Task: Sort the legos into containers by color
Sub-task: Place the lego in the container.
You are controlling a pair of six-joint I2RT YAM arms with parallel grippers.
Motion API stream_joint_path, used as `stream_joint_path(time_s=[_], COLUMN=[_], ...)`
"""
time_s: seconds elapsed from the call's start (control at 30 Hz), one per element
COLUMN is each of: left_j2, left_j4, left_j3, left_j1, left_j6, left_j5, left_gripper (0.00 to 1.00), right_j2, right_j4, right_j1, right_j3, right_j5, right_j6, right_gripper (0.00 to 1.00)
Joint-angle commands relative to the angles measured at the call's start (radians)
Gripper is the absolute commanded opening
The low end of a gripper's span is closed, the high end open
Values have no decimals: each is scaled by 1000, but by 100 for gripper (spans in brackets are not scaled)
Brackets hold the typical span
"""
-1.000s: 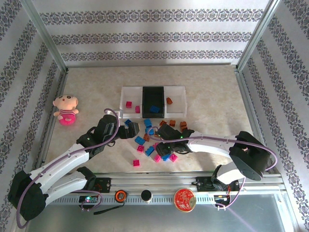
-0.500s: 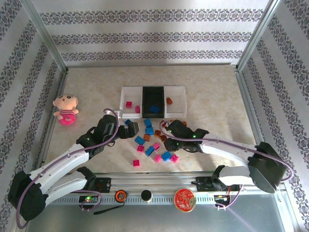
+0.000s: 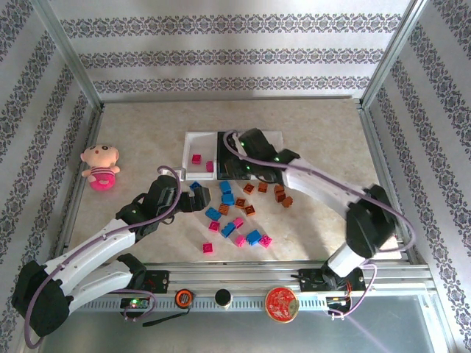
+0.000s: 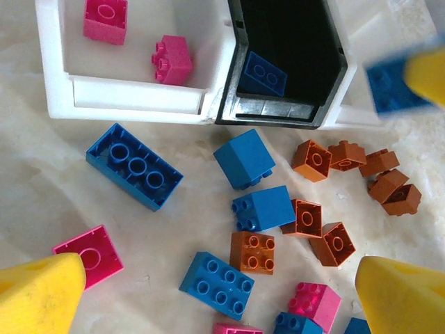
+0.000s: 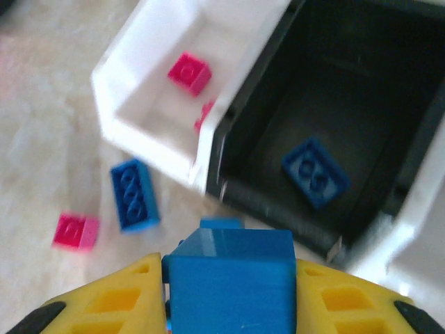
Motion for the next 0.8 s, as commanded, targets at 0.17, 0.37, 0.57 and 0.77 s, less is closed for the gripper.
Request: stream_joint_path(time_s=[0.17, 0.37, 0.57, 0.77], left_j2=[-14, 29, 135, 319], left_j4=[-90, -77, -1, 121], left_j3=[12, 4, -9, -9], left_j1=[11, 77, 128, 152], left_j6=[-4, -10, 3, 13], left_j5=[-51, -4, 7, 32], left_gripper=[100, 98, 92, 77], right_j2=[264, 347, 262, 101], right_j4=[2, -9, 31, 116], right_j1=[-82, -99, -103, -88], right_j3=[243, 339, 269, 69], right_j5=[45, 8, -31, -50], right_j6=[-10, 1, 19, 39], right_gripper=[35, 57, 63, 63])
